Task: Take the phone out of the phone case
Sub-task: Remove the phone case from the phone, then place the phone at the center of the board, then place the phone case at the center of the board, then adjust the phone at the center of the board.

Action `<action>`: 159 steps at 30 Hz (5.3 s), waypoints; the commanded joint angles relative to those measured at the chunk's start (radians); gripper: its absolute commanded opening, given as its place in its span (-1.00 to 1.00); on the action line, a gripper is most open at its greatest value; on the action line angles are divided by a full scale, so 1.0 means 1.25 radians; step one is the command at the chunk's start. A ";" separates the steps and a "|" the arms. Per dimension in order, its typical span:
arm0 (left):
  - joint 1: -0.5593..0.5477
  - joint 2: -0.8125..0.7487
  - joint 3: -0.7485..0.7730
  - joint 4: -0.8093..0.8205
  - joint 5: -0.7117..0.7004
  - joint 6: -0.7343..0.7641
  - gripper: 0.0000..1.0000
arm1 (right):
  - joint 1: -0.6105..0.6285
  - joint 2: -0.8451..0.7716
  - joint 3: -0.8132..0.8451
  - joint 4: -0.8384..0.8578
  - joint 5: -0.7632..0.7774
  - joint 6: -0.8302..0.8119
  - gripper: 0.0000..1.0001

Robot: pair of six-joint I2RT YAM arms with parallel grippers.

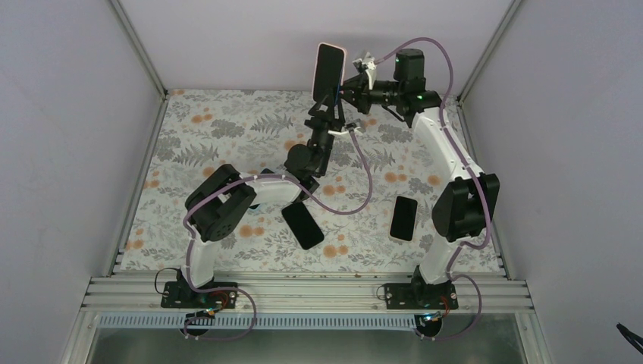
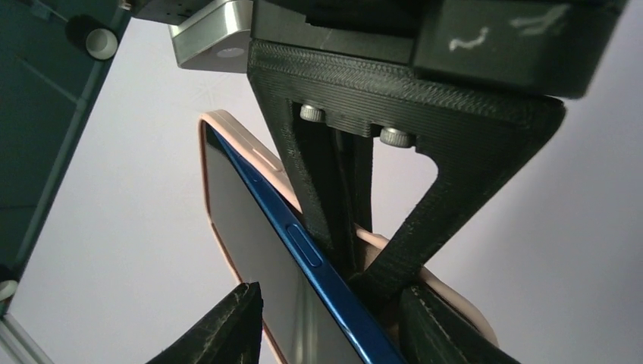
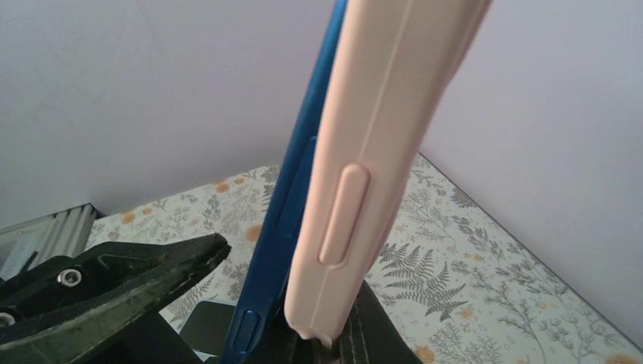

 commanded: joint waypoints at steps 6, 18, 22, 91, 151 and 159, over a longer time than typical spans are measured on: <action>0.072 -0.095 0.022 0.114 -0.057 -0.018 -0.63 | 0.028 -0.039 -0.033 -0.309 -0.143 -0.094 -0.93; 0.062 -0.184 -0.073 0.063 -0.047 -0.017 -0.95 | 0.007 -0.050 -0.066 -0.205 0.105 -0.058 -0.93; 0.053 -0.230 -0.157 0.036 -0.011 0.026 -0.95 | 0.003 -0.033 -0.056 -0.212 0.262 -0.058 -0.93; 0.467 -0.586 -0.452 -1.497 0.365 -0.168 1.00 | -0.117 0.065 -0.210 -0.314 0.756 -0.224 0.99; 0.314 -0.657 -0.240 -1.489 0.505 -0.490 1.00 | 0.033 0.020 -0.480 -0.350 0.543 -0.266 -0.93; 0.335 -0.671 -0.254 -1.469 0.505 -0.489 1.00 | 0.026 -0.249 -0.550 -0.312 0.564 -0.443 0.91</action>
